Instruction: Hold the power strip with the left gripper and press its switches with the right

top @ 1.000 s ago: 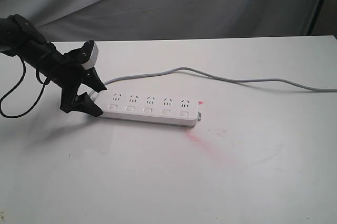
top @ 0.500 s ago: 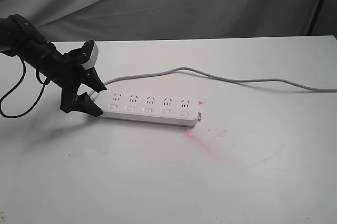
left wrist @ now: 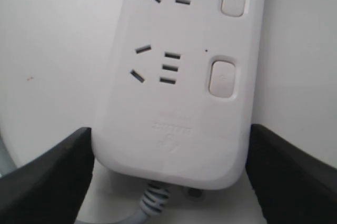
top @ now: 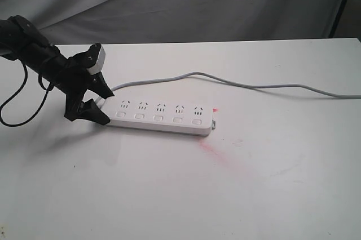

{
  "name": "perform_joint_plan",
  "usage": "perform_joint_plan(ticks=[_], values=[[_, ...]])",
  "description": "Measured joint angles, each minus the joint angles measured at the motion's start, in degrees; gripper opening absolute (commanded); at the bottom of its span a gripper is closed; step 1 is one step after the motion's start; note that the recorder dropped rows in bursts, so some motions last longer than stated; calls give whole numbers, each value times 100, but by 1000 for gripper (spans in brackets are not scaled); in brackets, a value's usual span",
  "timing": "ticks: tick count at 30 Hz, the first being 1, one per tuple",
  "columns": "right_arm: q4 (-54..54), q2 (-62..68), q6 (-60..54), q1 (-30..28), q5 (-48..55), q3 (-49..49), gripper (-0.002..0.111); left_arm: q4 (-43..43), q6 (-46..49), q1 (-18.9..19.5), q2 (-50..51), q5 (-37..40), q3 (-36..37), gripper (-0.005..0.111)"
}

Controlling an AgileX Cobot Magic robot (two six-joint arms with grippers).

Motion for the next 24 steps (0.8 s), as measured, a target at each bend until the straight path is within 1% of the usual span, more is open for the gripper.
perform_joint_plan(ticks=[15, 17, 21, 24], values=[[0, 0, 0, 0, 0, 0, 0, 0, 0, 0, 0, 0, 0, 70], [0, 0, 0, 0, 0, 0, 0, 0, 0, 0, 0, 11, 0, 72], [0, 0, 0, 0, 0, 0, 0, -52, -132, 0, 0, 33, 0, 79], [0, 0, 0, 0, 0, 0, 0, -141, -244, 0, 0, 124, 0, 81]])
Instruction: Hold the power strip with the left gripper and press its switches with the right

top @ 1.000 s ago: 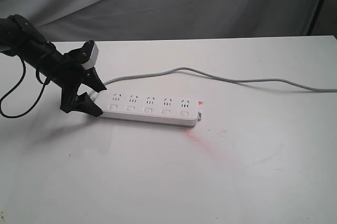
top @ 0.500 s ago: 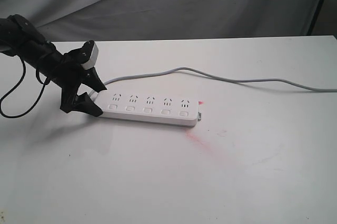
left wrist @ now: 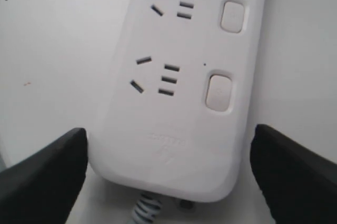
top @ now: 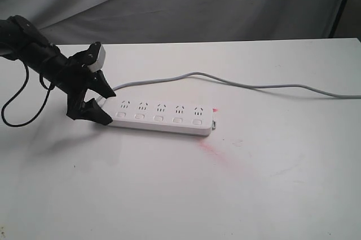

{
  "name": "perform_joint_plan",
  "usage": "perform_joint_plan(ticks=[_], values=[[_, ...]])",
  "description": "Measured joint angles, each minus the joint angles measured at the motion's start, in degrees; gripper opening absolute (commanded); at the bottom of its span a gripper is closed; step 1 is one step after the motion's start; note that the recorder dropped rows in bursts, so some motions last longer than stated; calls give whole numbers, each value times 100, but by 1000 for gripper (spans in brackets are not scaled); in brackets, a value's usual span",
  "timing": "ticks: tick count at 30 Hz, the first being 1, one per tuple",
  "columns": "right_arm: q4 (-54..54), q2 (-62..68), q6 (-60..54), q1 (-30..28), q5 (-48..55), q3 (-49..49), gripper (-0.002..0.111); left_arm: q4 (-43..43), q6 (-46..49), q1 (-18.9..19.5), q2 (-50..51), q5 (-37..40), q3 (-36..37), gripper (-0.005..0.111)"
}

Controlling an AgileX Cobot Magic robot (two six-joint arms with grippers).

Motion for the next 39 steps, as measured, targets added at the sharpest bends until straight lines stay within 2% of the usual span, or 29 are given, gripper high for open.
perform_joint_plan(ticks=[9, 15, 17, 22, 26, 31, 37, 38, 39], values=[[0, 0, 0, 0, 0, 0, 0, -60, -218, 0, -11, 49, 0, 81], [0, 0, 0, 0, 0, 0, 0, -125, -799, 156, -584, 178, 0, 81], [0, 0, 0, 0, 0, 0, 0, -150, -1195, 360, -900, 348, 0, 80], [0, 0, 0, 0, 0, 0, 0, -150, -2456, 1125, -1890, 398, 159, 68], [0, 0, 0, 0, 0, 0, 0, -140, -2707, 1706, -2800, 398, 397, 63], [0, 0, 0, 0, 0, 0, 0, -202, -2791, 2479, -4055, 422, 614, 62], [0, 0, 0, 0, 0, 0, 0, -775, -3599, 3016, -5173, 431, 655, 61], [0, 0, 0, 0, 0, 0, 0, -835, -3766, 3043, -5333, 442, 655, 60], [0, 0, 0, 0, 0, 0, 0, -872, -3893, 3058, -5452, 442, 655, 49]])
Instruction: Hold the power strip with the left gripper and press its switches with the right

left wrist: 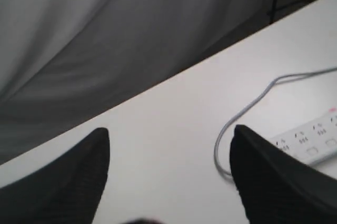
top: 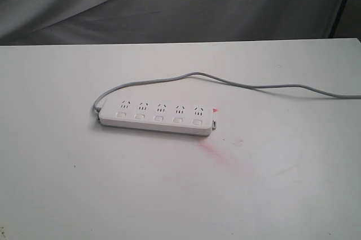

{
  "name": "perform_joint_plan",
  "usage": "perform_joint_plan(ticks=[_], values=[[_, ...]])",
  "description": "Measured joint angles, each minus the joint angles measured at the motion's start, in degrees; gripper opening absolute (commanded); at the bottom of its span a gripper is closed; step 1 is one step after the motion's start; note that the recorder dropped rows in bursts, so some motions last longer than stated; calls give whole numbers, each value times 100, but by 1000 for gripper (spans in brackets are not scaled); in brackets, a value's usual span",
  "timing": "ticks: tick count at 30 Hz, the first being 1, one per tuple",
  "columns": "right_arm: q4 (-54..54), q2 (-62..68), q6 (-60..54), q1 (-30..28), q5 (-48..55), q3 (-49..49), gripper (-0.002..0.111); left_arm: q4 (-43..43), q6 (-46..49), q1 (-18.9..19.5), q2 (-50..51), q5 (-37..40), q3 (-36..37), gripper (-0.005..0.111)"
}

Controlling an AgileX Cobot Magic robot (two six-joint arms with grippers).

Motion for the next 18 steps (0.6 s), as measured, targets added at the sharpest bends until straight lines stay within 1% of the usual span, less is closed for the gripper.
perform_joint_plan(ticks=[1, 2, 3, 4, 8, 10, 12, 14, 16, 18], values=[[0, 0, 0, 0, 0, 0, 0, -80, -200, 0, -251, 12, 0, 41], [0, 0, 0, 0, 0, 0, 0, -92, -256, 0, -356, 24, 0, 22], [0, 0, 0, 0, 0, 0, 0, -126, -307, 0, -533, 46, 0, 14], [0, 0, 0, 0, 0, 0, 0, -155, -322, 0, -593, 46, 0, 0], [0, 0, 0, 0, 0, 0, 0, -114, -554, 0, -948, 51, 0, 0], [0, 0, 0, 0, 0, 0, 0, 13, -612, 0, -1183, 61, 0, 0], [0, 0, 0, 0, 0, 0, 0, 329, -743, 0, -1480, 61, 0, 0], [0, 0, 0, 0, 0, 0, 0, 1079, -1440, -11, -1937, 61, 0, 0], [0, 0, 0, 0, 0, 0, 0, 2136, -2392, -50, -2535, 61, 0, 0], [0, 0, 0, 0, 0, 0, 0, 2839, -2893, -59, -3140, 61, 198, 0]])
